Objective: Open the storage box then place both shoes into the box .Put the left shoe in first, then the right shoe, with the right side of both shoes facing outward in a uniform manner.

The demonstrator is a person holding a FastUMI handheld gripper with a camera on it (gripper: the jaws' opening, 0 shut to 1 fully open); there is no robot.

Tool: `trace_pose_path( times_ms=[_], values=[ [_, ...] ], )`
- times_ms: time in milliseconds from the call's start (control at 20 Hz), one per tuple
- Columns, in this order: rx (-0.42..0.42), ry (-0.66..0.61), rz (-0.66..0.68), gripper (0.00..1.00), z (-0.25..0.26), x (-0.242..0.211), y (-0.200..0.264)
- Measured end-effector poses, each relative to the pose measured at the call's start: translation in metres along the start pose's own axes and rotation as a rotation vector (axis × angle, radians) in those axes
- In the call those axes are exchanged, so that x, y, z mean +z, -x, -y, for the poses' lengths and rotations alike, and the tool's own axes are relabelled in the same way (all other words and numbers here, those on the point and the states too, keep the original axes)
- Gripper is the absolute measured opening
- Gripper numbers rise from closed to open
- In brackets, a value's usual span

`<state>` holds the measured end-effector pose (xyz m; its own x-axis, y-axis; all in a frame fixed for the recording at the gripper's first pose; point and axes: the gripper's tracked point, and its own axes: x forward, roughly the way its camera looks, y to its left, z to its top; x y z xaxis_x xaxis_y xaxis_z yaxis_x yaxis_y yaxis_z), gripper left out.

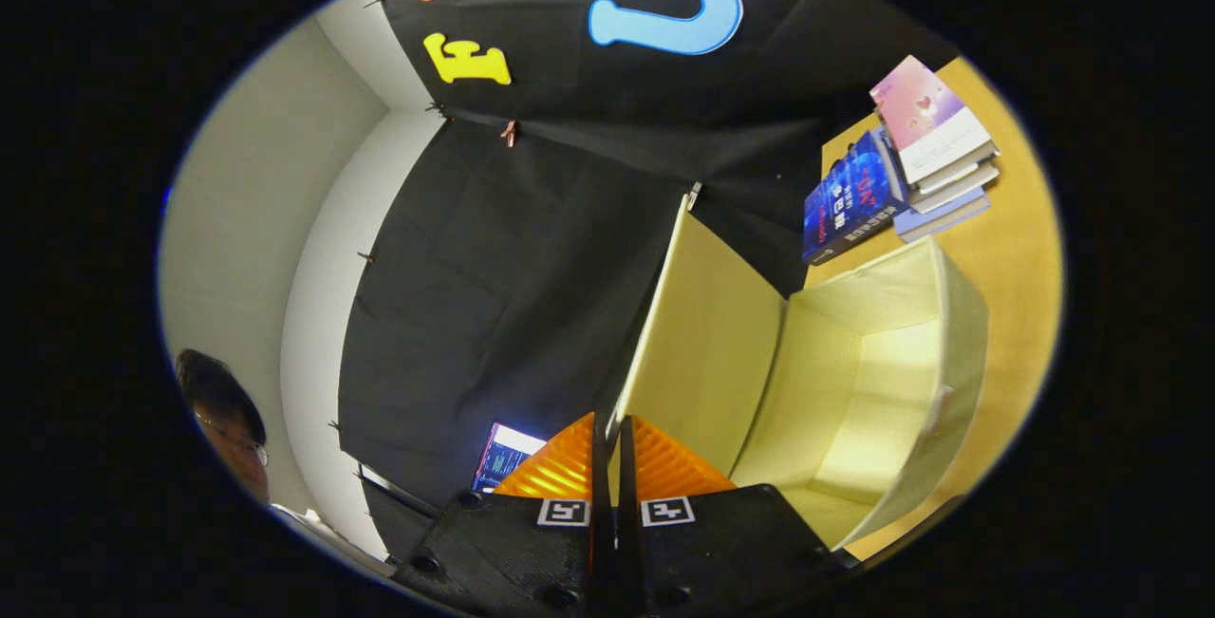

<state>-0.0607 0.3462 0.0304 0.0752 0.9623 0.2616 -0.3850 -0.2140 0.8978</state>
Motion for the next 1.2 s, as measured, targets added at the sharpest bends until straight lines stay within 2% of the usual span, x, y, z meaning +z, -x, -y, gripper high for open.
trace_pose_path(
  times_ms=[350, 650, 800, 850, 900, 1050, 1200],
  values=[
    [0.027, 0.006, -0.078, 0.05, -0.013, -0.035, -0.073],
    [-0.006, 0.026, -0.142, 0.11, -0.004, -0.068, -0.11],
    [-0.041, 0.029, -0.154, 0.3, 0.007, -0.072, -0.113],
    [-0.052, 0.034, -0.149, 0.49, 0.01, -0.07, -0.113],
    [-0.059, 0.037, -0.147, 0.56, 0.012, -0.069, -0.111],
    [-0.093, 0.056, -0.125, 0.98, 0.018, -0.066, -0.102],
    [-0.118, 0.079, -0.083, 0.97, 0.019, -0.055, -0.088]
  ],
)
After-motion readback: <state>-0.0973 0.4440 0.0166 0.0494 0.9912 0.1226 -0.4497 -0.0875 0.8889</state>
